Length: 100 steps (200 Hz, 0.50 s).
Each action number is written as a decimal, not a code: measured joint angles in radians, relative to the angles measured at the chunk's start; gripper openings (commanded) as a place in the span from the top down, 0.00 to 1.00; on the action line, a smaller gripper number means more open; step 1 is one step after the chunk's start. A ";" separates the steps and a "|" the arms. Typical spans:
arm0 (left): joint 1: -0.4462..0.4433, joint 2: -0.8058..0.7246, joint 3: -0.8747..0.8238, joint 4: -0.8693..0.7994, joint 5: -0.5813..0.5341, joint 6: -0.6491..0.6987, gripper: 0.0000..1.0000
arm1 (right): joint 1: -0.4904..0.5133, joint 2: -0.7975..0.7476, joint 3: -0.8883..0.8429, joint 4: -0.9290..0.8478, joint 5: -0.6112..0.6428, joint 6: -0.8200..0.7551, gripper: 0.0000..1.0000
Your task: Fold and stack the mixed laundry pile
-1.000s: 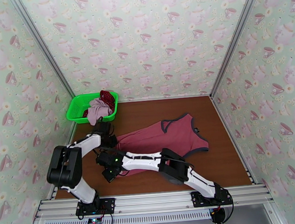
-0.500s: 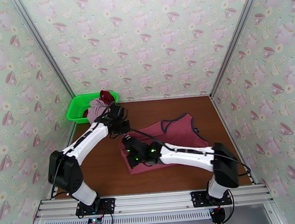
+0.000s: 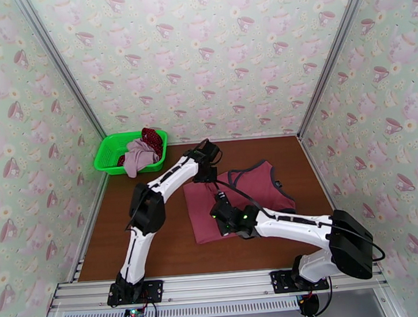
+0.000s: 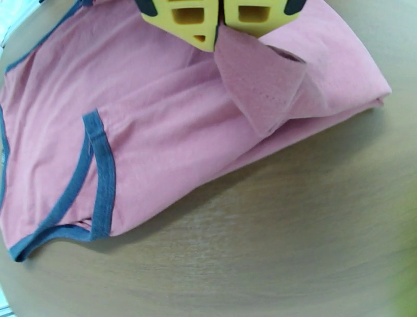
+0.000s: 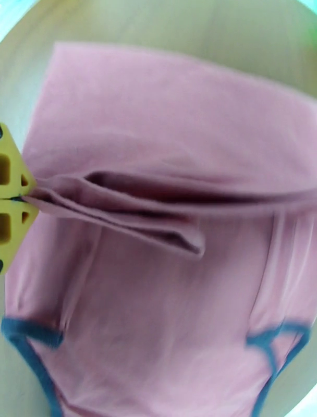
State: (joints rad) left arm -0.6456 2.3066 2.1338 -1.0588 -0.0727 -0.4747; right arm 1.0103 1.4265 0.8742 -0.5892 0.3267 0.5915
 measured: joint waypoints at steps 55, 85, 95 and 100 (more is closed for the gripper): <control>-0.009 0.133 0.151 -0.061 -0.010 0.002 1.00 | -0.049 0.027 -0.038 0.007 0.023 0.000 1.00; -0.010 0.158 0.158 -0.056 0.009 0.012 1.00 | -0.049 0.051 -0.038 0.005 0.023 0.011 1.00; -0.010 0.164 0.165 -0.052 0.021 0.017 1.00 | -0.049 0.051 -0.038 0.002 0.023 0.017 1.00; -0.010 0.169 0.172 -0.052 0.028 0.022 1.00 | -0.049 0.051 -0.038 0.000 0.023 0.019 1.00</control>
State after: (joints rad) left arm -0.6556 2.4756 2.3058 -1.1110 -0.0448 -0.4530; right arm 0.9615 1.4773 0.8360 -0.5888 0.3496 0.6109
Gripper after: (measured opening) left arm 0.066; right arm 0.049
